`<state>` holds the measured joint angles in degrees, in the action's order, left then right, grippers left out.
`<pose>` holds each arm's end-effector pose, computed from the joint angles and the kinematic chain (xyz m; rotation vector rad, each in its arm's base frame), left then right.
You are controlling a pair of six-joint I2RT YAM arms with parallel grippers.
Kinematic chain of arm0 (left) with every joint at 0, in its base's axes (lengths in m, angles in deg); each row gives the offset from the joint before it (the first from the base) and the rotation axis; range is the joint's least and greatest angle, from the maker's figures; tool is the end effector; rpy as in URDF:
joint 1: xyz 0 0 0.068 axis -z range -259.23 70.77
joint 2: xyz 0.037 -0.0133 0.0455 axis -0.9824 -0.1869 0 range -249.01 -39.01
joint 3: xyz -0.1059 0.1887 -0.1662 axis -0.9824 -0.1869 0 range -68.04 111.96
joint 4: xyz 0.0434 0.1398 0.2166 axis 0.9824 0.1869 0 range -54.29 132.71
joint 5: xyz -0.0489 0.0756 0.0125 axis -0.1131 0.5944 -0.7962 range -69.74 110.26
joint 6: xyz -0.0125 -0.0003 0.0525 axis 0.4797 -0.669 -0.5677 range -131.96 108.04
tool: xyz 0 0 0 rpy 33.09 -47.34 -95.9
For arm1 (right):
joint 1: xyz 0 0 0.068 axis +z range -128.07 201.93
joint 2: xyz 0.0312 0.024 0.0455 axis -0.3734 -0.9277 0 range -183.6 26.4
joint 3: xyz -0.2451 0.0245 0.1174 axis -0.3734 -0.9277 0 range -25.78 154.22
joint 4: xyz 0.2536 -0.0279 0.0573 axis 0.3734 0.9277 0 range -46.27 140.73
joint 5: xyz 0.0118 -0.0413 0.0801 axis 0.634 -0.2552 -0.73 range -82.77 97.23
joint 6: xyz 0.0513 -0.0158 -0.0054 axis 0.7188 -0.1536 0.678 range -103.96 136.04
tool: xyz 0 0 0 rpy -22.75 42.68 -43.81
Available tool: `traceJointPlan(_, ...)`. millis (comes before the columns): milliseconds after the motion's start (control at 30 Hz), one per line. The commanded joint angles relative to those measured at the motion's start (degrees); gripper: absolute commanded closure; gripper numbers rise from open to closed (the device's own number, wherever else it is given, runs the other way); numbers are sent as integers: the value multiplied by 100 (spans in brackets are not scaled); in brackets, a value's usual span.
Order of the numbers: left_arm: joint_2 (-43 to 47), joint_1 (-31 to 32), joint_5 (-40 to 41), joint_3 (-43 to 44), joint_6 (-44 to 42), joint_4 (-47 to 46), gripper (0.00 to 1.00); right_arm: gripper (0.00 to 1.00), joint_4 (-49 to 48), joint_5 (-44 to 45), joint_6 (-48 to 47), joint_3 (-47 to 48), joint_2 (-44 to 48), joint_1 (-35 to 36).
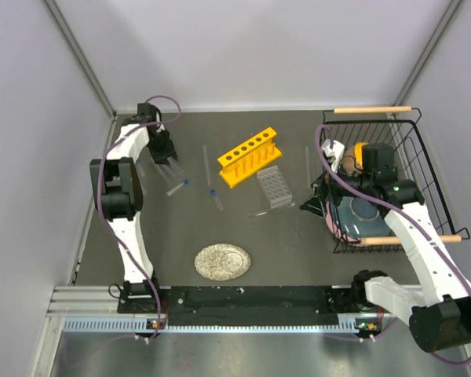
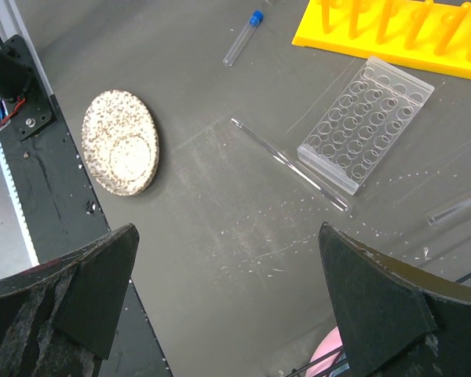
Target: Organize the chemistry lab equipment
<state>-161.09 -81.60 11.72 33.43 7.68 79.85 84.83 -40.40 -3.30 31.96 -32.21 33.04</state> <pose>0.4570 0.0136 0.2084 -0.4735 2.6723 -0.2915 0.1923 0.0647 0.3296 -0.9573 1.9327 0.8640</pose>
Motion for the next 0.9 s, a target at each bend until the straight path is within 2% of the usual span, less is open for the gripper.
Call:
traceJointPlan(0, -123, 26, 36, 233, 49, 77, 55, 1, -208, -61, -36, 1, 95, 40)
traceJointPlan(867, -510, 132, 62, 496, 84, 262, 56, 1, -217, -61, -44, -96, 174, 49)
